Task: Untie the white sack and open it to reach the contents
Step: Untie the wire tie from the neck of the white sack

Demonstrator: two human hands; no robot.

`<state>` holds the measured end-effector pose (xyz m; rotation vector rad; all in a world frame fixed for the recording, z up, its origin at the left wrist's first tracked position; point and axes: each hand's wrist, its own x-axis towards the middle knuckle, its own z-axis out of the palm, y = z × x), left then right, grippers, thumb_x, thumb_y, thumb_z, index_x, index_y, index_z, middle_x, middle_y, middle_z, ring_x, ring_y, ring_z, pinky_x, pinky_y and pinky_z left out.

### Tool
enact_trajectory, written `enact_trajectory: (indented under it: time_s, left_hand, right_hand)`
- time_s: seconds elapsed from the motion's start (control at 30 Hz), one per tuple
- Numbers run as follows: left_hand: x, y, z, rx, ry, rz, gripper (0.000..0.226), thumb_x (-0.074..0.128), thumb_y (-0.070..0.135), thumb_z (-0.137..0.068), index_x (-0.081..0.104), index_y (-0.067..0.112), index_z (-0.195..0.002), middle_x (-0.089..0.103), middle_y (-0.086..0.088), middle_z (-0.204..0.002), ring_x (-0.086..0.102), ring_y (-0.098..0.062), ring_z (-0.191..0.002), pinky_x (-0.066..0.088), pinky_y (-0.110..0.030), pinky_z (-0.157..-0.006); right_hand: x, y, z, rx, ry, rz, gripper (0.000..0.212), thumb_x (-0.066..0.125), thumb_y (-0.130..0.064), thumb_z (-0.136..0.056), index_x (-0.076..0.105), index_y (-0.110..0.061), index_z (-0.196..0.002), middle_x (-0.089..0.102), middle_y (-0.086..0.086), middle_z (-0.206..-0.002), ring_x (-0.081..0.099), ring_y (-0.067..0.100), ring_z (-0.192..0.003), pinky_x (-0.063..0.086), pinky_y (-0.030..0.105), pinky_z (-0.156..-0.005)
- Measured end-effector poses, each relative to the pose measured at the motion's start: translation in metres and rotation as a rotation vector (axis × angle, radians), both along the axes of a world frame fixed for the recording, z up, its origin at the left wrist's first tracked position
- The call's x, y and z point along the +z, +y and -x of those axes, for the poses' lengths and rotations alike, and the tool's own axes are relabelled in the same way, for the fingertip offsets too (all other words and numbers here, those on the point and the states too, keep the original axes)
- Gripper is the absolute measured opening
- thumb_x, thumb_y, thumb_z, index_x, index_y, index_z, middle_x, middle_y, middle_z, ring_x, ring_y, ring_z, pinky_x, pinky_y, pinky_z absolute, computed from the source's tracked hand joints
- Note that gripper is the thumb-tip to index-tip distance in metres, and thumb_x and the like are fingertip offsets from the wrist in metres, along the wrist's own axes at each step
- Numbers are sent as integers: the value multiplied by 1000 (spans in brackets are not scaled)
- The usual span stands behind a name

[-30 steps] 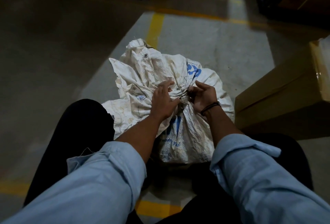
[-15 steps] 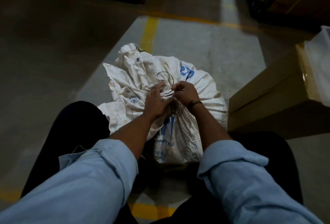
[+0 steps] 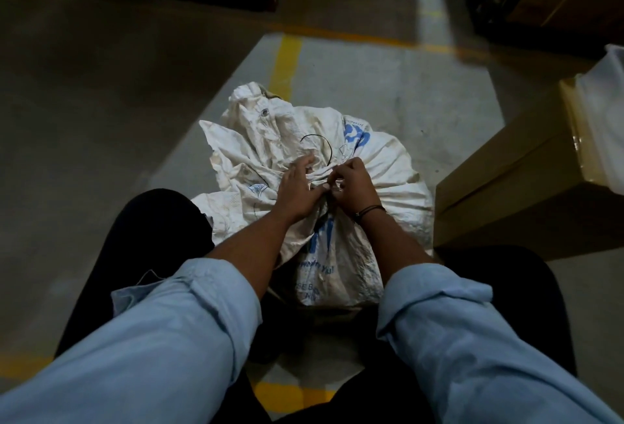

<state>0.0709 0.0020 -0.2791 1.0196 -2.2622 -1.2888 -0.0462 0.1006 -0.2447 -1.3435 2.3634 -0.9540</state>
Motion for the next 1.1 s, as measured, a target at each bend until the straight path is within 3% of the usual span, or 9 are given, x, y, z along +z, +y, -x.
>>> enact_trajectory:
  time_s: [0.1,0.2,0.37,0.53,0.63,0.8,0.9,0.97,1.1]
  left_hand:
    - [1,-1,-1,-2,-13,-22,87,64,52,-64,41,22,-143,50,-5,-143,50,-23,-129,38,-43,-110]
    - [5,0,-1,-34,-27,26,84,72,43,-67,41,24,-143,45,-4,-148,46,-24,-133,35,-48,-111]
    - [17,10,-2,-31,13,213,56,70,37,-74,58,39,-128,44,-1,-133,53,-21,-122,48,-42,-102]
    - [28,15,6,56,11,356,26,72,44,-77,76,34,-101,57,5,-111,59,-18,-102,51,-39,-88]
    - [43,16,20,92,-8,420,16,79,35,-75,79,28,-89,63,4,-105,56,-21,-103,48,-39,-90]
    - [63,13,36,99,39,300,14,82,40,-75,78,28,-83,63,5,-105,50,-22,-111,46,-37,-94]
    - [86,10,51,122,115,171,15,83,42,-73,68,43,-74,62,7,-104,53,-20,-113,47,-39,-97]
    - [100,5,65,101,140,106,14,82,46,-70,69,45,-72,59,10,-101,58,-17,-111,48,-38,-99]
    - [130,10,98,81,179,68,16,85,38,-74,79,27,-84,66,7,-98,61,-7,-101,45,-23,-93]
  right_hand:
    - [-3,2,-3,0,28,70,16,70,1,-67,68,-10,-78,43,6,-92,55,26,-82,54,42,-74]
    - [-2,2,1,-8,-35,37,19,75,1,-66,68,-12,-78,43,5,-93,53,22,-82,54,40,-76]
    - [15,2,11,-73,-152,96,13,75,-5,-76,66,-6,-86,59,13,-93,54,16,-83,43,22,-76]
    - [33,3,12,-231,-425,301,13,69,-8,-84,57,-14,-87,63,0,-85,62,15,-79,51,29,-75]
    - [37,5,10,-319,-597,400,11,71,-15,-82,61,-20,-84,68,6,-87,69,27,-83,58,43,-76]
    - [40,10,19,-370,-935,418,25,63,-15,-91,60,-9,-115,66,18,-113,67,28,-96,58,46,-81]
    - [46,19,19,-282,-1005,355,16,55,-4,-95,63,-4,-109,67,24,-105,67,31,-91,56,50,-83]
    - [56,26,22,-290,-974,362,13,57,-5,-94,64,-3,-105,69,18,-97,68,26,-85,56,38,-71]
    - [76,37,40,-278,-899,402,6,67,-15,-89,67,-12,-95,68,5,-82,65,16,-76,50,28,-65]
